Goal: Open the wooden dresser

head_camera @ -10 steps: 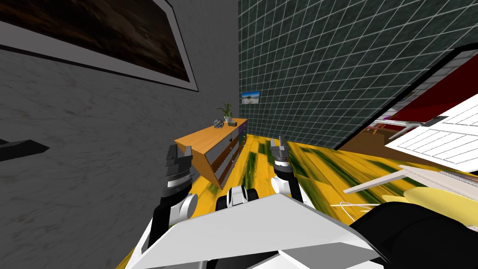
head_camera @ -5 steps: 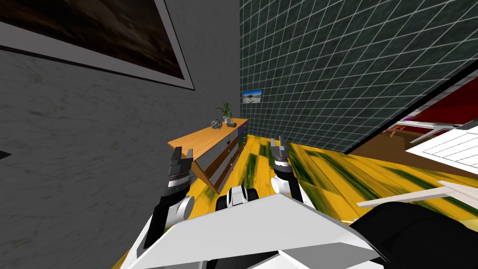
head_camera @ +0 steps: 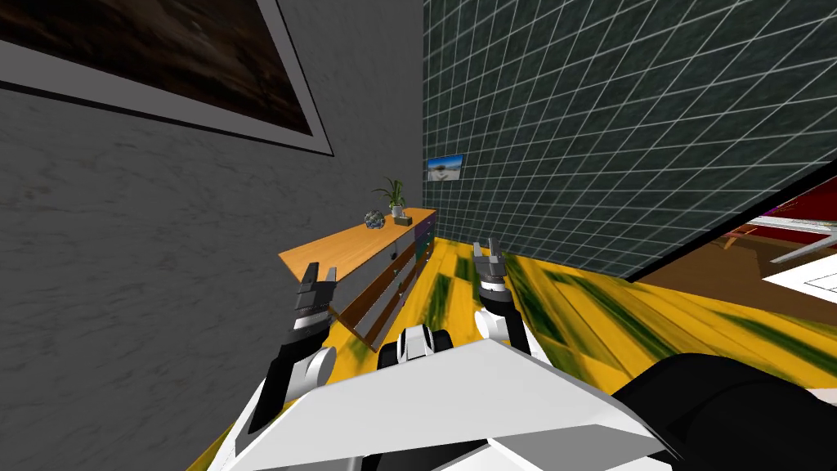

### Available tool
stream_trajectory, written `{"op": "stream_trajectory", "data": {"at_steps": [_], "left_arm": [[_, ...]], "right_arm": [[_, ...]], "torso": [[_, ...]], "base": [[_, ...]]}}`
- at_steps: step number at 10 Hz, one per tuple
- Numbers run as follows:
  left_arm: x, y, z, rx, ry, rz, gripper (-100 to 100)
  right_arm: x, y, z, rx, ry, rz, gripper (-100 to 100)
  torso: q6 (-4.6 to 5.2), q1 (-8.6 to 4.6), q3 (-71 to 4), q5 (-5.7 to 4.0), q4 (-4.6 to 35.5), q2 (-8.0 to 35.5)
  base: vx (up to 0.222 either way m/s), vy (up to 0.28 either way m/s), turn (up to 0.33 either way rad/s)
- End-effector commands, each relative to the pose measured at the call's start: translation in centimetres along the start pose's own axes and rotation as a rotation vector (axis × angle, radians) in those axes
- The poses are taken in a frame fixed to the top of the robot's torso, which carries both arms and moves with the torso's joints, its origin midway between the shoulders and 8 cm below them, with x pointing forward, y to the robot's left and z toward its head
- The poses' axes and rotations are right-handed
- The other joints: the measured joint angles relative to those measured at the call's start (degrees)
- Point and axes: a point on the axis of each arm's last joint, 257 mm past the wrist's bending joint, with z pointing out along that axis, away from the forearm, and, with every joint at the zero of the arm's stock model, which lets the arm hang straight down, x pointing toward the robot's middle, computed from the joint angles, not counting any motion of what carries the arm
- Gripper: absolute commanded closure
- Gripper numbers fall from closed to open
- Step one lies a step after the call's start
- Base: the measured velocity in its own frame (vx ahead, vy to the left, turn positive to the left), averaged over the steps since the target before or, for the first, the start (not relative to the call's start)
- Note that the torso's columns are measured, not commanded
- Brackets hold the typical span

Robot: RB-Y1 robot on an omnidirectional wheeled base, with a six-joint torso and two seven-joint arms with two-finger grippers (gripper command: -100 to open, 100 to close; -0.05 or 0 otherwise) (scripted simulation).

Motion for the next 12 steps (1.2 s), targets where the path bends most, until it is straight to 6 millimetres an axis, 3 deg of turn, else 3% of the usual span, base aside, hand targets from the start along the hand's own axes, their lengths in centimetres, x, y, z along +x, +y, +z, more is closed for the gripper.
{"op": "stream_trajectory", "data": {"at_steps": [1,6,12], "left_arm": [[-1.1,2.3,-0.6,-0.058,-0.022,-0.012,-100],[-4.6,8.0,-2.9,-0.203,-0.092,-0.046,-100],[-7.7,12.3,-5.5,-0.320,-0.167,-0.080,-100]], "right_arm": [[0.0,0.0,0.0,0.000,0.000,0.000,0],[0.0,0.0,0.0,0.000,0.000,0.000,0],[0.0,0.0,0.0,0.000,0.000,0.000,0]], "torso": [[0.00,-0.05,0.0,-0.02,0.0,0.0],[0.17,0.16,0.0,0.11,-0.1,-0.1],[0.63,0.10,-0.7,0.47,-0.7,-1.3]], "base": [[0.136,-0.162,0.073],[0.158,-0.193,0.112],[0.123,-0.173,0.084]]}}
